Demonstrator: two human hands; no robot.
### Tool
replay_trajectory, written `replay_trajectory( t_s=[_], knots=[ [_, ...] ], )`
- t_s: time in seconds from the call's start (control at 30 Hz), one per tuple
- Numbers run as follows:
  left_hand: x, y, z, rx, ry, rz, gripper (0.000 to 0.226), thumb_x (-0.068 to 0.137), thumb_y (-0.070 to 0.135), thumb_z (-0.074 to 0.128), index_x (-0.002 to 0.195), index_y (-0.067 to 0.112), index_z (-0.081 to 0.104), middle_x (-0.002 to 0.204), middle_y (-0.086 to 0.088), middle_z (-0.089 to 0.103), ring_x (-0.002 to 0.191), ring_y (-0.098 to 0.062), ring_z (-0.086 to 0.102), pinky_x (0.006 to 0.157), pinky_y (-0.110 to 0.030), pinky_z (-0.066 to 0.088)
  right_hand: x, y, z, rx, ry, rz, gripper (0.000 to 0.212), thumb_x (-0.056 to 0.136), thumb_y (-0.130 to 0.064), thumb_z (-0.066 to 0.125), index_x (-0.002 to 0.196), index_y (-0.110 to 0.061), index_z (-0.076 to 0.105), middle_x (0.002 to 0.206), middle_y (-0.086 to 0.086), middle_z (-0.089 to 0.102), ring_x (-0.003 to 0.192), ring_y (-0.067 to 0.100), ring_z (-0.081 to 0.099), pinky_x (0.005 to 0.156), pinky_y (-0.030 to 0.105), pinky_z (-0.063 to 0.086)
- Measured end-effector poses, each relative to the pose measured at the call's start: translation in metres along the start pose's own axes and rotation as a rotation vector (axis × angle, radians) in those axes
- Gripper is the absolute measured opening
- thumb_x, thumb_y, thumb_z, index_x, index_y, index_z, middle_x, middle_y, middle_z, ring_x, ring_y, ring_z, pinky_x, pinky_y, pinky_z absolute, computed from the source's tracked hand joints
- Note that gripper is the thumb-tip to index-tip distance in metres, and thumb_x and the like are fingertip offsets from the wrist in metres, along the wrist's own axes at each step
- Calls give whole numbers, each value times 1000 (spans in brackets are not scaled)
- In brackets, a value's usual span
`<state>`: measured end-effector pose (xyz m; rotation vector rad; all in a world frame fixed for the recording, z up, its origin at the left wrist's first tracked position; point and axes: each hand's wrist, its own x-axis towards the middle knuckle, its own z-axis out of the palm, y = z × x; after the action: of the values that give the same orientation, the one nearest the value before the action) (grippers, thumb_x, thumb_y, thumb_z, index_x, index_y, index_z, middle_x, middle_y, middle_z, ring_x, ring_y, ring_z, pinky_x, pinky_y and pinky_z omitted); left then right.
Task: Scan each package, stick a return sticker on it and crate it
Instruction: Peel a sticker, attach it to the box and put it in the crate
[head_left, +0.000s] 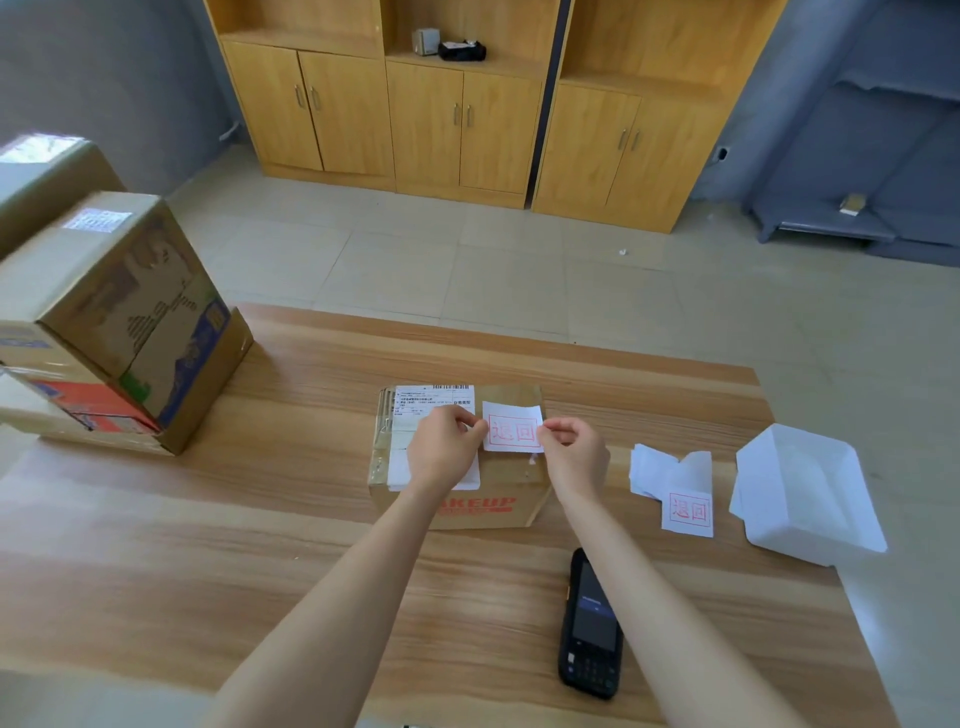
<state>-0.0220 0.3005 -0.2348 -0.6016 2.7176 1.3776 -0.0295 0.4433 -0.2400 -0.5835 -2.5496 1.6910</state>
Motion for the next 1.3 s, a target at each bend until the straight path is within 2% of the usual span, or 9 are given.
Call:
replay_trajectory(
  t_s=[0.33,0.63,0.8,0.9,0.97,1.1,1.17,1.23,1.3],
  knots=[
    [1,4,0,108,-10,4,12,85,24,59,83,15,67,59,7,54,58,-13,50,47,-21,30,4,2,3,-330,10,-153,4,86,-20,63,89,-22,62,72,-15,55,74,8,53,52,22,34],
    [-2,9,0,294,22,42,17,90,29,59,95,14,57,80,0,58,71,-20,54,57,-27,36,12,7,-2,-500,-27,-157,13,87,-34,61,94,-23,62,103,-3,55,100,17,52,75,30,43],
    [-7,13,5,545,176,265,22,96,23,49,114,12,51,111,-3,55,100,-22,50,75,-28,38,7,4,-3,-394,14,-387,24,99,-23,42,111,-14,61,114,1,57,110,19,52,86,31,43],
    [-14,11,14,699,267,506,46,67,14,78,110,10,62,106,-7,62,96,-26,59,78,-30,48,-2,1,6,-511,-18,-636,48,99,-25,23,131,-5,54,136,8,54,127,24,48,103,33,36],
    [-19,8,20,708,238,596,61,56,12,84,113,4,66,112,-12,66,104,-32,64,83,-37,54,-7,4,13,-623,-50,-762,51,96,-22,24,133,-1,52,139,12,52,130,27,48,107,34,37],
    [-25,-1,25,736,128,600,73,73,17,73,138,1,44,142,-15,46,135,-33,40,108,-45,37,-13,12,20,-749,-151,-793,52,94,-20,26,137,0,46,144,13,46,135,25,41,110,39,34],
    [-29,-4,24,775,44,568,72,91,19,54,149,3,15,157,-15,17,146,-31,10,118,-41,12,-12,17,21,-771,-203,-778,53,94,-21,23,138,1,44,145,14,44,135,27,40,110,44,35],
    [-27,-10,25,803,-14,534,67,99,19,37,150,8,-6,159,-10,-6,146,-27,-12,118,-37,-6,-12,20,22,-767,-272,-764,58,95,-25,14,144,0,35,151,12,33,141,26,29,115,42,28],
    [-27,-13,26,815,-19,509,67,100,19,34,150,10,-10,159,-8,-9,146,-26,-15,117,-36,-10,-11,21,22,-768,-327,-770,55,100,-25,11,150,-4,20,157,8,18,147,21,13,120,34,13]
  ],
)
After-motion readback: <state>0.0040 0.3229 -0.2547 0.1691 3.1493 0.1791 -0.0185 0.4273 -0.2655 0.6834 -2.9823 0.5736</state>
